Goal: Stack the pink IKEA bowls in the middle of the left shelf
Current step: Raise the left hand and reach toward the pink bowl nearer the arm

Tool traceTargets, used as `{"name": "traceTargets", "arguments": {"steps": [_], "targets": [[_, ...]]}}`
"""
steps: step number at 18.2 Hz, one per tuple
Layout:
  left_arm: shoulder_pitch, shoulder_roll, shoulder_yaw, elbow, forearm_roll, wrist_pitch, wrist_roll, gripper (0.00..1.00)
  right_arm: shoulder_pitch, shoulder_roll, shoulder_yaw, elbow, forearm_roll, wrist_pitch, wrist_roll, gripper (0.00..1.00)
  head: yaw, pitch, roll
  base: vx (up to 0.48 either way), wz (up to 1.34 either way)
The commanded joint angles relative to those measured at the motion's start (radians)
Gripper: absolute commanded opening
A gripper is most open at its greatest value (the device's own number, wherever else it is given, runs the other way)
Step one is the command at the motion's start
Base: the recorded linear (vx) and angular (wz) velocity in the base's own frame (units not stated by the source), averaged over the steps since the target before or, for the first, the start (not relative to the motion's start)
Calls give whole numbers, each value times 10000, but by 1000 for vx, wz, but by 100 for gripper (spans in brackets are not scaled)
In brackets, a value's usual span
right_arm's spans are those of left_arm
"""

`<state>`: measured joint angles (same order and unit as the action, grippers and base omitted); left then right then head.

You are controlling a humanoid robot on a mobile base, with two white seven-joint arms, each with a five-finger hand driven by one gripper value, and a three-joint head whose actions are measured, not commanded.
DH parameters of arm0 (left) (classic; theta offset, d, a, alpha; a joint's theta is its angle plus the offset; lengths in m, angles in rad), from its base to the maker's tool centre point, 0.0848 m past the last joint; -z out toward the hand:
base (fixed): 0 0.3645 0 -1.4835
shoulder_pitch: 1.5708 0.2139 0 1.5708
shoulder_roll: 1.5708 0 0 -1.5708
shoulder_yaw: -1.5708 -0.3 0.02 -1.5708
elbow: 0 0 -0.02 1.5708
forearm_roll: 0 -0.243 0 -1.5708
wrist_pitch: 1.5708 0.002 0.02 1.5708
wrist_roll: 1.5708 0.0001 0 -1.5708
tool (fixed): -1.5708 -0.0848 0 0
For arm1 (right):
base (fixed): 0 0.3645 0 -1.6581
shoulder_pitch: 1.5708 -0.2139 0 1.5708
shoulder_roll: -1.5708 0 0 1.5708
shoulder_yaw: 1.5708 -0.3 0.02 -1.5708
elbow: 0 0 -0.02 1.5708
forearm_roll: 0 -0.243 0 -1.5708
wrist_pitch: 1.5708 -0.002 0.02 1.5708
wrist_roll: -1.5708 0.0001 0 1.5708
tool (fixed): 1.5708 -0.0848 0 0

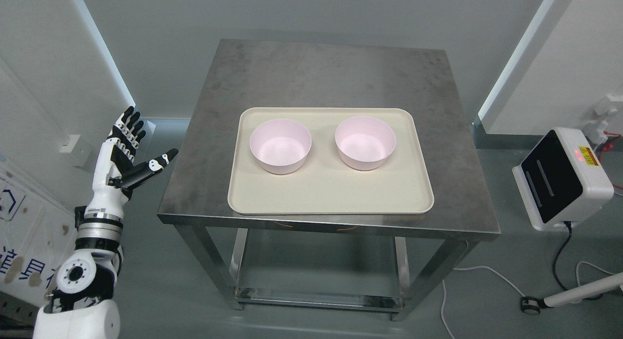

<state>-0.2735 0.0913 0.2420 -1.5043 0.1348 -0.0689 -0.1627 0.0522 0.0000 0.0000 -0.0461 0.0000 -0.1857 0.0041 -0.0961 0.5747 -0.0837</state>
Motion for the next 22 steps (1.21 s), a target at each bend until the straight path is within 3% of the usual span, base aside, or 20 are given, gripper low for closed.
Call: {"name": "traceTargets", "arguments": {"steps": [1,5,8,11,14,17,22], "targets": [[81,589,249,-281,1,-17,-14,100,0,-175,-92,0,77,1,-11,100,0,0,0,25,0],[-163,713,113,-236,1,-154,-30,100,0,-175,-92,0,77,1,5,100,0,0,0,6,0],[-1235,774,-744,-22,-181,-63,-45,100,0,-175,-107,0,77,1,5,100,0,0,0,-8,4],[-2369,1203,-2429,270,-1557,-78,-1555,99,0,-175,-92,0,77,1,-11,100,0,0,0,0,0],[-3443,1158,-2956,759,-3274,29,-3047,96,0,-175,-92,0,77,1,-11,100,0,2,0,0,0],[-4563,1005,-3307,1206,-4185,1007,-3618,96,0,-175,-92,0,77,1,-11,100,0,3,0,0,0],[-5838,1005,-5640,2385,-5027,1824,-4445,93,0,-175,-107,0,77,1,-11,100,0,3,0,0,0]]}}
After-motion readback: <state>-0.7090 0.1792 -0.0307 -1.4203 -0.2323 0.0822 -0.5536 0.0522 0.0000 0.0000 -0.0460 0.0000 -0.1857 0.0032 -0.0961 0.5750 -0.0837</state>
